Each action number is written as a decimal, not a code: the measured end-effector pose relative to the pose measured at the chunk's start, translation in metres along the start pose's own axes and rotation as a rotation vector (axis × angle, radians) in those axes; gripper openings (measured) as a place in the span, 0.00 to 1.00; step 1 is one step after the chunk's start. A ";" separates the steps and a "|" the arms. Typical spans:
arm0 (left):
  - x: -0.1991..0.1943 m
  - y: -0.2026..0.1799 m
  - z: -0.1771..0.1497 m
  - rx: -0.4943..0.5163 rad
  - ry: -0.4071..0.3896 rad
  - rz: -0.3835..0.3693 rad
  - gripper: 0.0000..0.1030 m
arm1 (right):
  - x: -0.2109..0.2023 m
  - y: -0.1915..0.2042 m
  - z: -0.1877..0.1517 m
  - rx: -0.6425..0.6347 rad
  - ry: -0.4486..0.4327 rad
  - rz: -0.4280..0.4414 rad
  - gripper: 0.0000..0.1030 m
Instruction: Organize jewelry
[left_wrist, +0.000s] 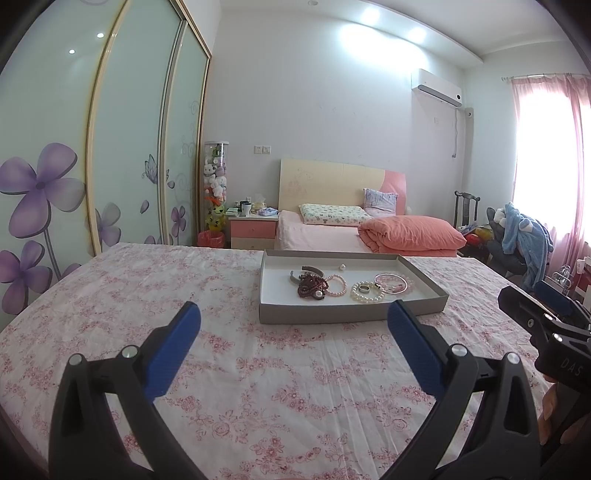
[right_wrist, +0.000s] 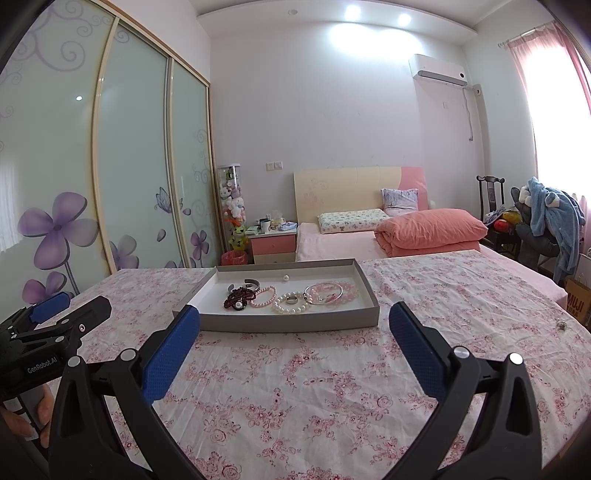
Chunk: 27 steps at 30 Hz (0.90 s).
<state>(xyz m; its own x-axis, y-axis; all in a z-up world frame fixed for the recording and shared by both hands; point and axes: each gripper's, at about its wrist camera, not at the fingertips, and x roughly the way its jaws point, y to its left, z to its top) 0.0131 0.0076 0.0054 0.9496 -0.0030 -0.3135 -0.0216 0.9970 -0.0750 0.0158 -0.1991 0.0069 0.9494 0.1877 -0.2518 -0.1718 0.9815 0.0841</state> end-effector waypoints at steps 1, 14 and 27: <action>0.000 0.000 0.000 0.000 0.000 0.001 0.96 | 0.000 0.000 0.000 0.000 0.001 0.000 0.98; 0.000 0.000 0.000 0.000 0.001 -0.001 0.96 | 0.000 0.001 -0.003 0.002 0.003 0.001 0.98; 0.001 0.001 -0.005 -0.007 0.005 0.004 0.96 | 0.000 0.001 -0.001 0.002 0.004 0.000 0.98</action>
<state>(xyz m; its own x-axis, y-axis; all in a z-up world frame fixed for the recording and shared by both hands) 0.0122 0.0082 0.0009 0.9478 0.0004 -0.3189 -0.0273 0.9964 -0.0799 0.0155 -0.1980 0.0055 0.9482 0.1882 -0.2557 -0.1715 0.9814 0.0863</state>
